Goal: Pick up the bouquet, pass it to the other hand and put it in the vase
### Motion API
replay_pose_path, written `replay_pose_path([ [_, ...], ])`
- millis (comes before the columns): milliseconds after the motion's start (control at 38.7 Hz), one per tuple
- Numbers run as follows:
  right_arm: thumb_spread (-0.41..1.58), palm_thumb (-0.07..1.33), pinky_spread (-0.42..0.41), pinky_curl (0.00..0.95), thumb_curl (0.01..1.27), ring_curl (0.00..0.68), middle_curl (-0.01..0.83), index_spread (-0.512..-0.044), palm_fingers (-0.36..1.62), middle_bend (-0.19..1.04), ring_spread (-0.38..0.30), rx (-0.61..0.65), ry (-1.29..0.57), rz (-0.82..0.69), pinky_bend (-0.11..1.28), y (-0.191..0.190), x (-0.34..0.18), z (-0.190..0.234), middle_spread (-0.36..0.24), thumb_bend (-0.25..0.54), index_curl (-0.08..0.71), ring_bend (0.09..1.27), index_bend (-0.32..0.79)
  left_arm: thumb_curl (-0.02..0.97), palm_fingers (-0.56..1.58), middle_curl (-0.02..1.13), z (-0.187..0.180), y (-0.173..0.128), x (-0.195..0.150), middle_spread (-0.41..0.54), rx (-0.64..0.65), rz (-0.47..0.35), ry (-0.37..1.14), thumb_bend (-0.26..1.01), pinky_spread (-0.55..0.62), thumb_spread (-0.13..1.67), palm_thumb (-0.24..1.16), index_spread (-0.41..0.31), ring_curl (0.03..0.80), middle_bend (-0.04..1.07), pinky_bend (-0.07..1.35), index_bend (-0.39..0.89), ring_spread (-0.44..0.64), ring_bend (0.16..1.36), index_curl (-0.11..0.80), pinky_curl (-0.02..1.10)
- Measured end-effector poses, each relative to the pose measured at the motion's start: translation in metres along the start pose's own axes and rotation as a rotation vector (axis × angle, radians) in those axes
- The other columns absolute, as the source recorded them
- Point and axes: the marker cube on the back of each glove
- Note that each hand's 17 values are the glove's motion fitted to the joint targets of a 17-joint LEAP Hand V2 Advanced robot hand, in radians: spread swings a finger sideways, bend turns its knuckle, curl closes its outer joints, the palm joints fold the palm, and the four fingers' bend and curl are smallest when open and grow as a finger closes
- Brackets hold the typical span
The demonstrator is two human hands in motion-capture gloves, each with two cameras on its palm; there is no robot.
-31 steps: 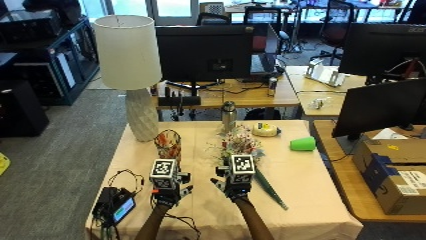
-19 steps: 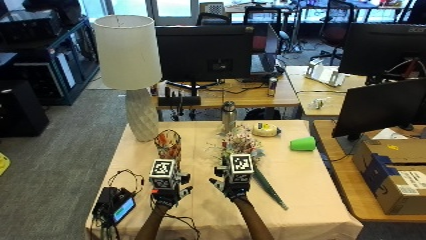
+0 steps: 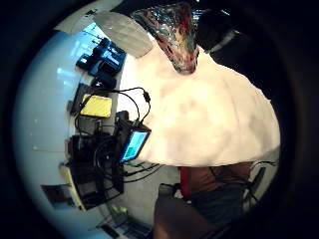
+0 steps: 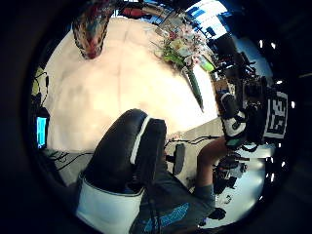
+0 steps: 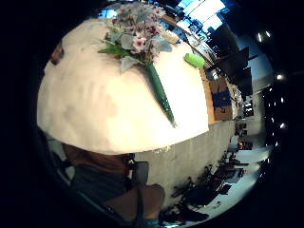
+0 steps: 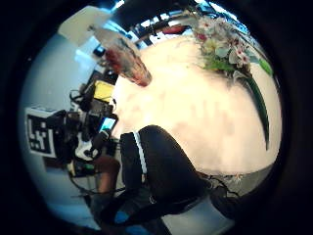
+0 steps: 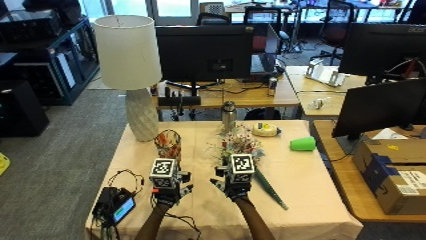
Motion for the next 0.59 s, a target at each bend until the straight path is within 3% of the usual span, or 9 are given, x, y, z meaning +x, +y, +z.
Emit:
replay_pose_path([
  [232, 1.1, 0.21, 0.276, 0.286, 0.23, 0.166, 0.269, -0.423, 0.02, 0.22, 0.154, -0.025, 0.02, 0.029, 0.48, -0.001, 0.019, -0.014, -0.045, -0.023, 0.212, 0.24, 0.14, 0.214, 0.26, 0.27, -0.002, -0.001, -0.001, 0.238, 0.015, -0.006, 0.008, -0.02, 0.28, 1.05, 0.11, 0.058, 0.235, 0.2, 0.61, 0.13, 0.4, 0.56, 0.191, 0.33],
  [413, 1.08, 0.23, 0.277, 0.303, 0.25, 0.183, 0.285, -0.426, -0.01, 0.22, 0.155, -0.002, 0.007, 0.075, 0.5, -0.018, 0.058, -0.015, -0.037, -0.022, 0.214, 0.25, 0.13, 0.227, 0.25, 0.28, -0.016, 0.006, 0.002, 0.236, 0.038, -0.008, 0.016, -0.02, 0.28, 1.06, 0.11, 0.058, 0.245, 0.19, 0.61, 0.13, 0.4, 0.57, 0.204, 0.34],
  [594, 1.06, 0.24, 0.279, 0.315, 0.26, 0.195, 0.295, -0.424, -0.04, 0.2, 0.166, 0.025, -0.037, 0.139, 0.52, -0.034, 0.118, 0.001, -0.026, -0.02, 0.207, 0.25, 0.11, 0.237, 0.25, 0.3, -0.001, -0.005, -0.004, 0.236, 0.038, -0.001, 0.009, -0.02, 0.29, 1.06, 0.1, 0.052, 0.251, 0.19, 0.61, 0.13, 0.4, 0.57, 0.214, 0.35],
])
